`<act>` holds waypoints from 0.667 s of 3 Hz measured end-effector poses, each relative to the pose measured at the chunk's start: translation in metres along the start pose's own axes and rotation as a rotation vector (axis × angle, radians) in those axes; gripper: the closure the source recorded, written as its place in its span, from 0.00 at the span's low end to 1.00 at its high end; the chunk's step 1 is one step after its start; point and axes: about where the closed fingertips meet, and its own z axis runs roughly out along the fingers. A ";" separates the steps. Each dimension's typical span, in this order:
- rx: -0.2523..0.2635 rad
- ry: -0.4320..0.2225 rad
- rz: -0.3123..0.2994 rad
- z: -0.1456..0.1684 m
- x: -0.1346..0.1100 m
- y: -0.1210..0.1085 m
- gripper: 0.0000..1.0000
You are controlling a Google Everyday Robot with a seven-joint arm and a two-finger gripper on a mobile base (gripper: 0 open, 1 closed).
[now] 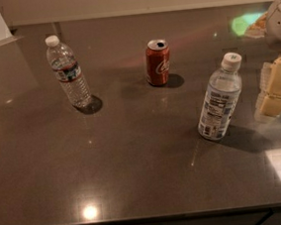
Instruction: Knock blue plastic bottle over
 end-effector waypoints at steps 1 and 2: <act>0.000 0.000 0.000 0.000 0.000 0.000 0.00; -0.018 -0.059 0.020 0.009 -0.003 0.005 0.00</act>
Offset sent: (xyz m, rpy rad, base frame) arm -0.0035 0.0145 -0.0283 0.1847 0.0337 0.0000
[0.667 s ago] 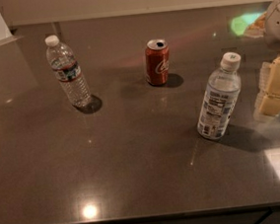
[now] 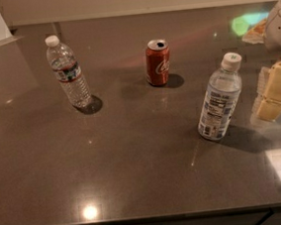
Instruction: Knock blue plastic bottle over
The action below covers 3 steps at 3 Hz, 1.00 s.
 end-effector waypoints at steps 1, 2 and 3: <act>-0.020 -0.111 0.040 0.014 -0.006 0.006 0.00; -0.025 -0.230 0.092 0.024 -0.011 0.008 0.00; -0.025 -0.342 0.136 0.027 -0.018 0.006 0.00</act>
Offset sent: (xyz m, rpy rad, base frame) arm 0.0071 0.0231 -0.0318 0.4041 -0.0394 -0.0563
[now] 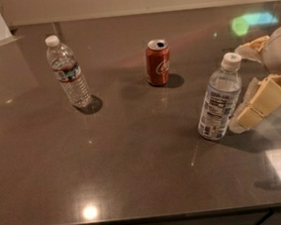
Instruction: Knock blue plastic bottle over
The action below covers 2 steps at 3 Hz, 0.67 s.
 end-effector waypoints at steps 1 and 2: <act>-0.010 -0.106 0.035 0.007 -0.005 0.000 0.00; -0.014 -0.159 0.050 0.010 -0.006 0.002 0.00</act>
Offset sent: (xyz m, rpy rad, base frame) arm 0.0042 0.0097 -0.0095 0.2320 -0.0351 -0.0177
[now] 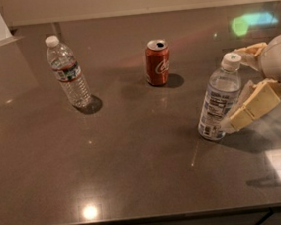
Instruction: Knock blue plastic bottle over
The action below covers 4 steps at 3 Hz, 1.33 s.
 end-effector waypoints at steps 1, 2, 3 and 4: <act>-0.012 -0.031 0.014 0.004 0.001 0.002 0.18; -0.019 -0.065 0.023 0.006 0.003 0.002 0.41; -0.010 -0.075 0.024 0.006 0.000 0.001 0.64; 0.028 0.014 -0.014 -0.013 -0.024 -0.003 0.96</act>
Offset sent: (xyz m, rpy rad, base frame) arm 0.0024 -0.0019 -0.0133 0.1217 -0.0009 -0.0012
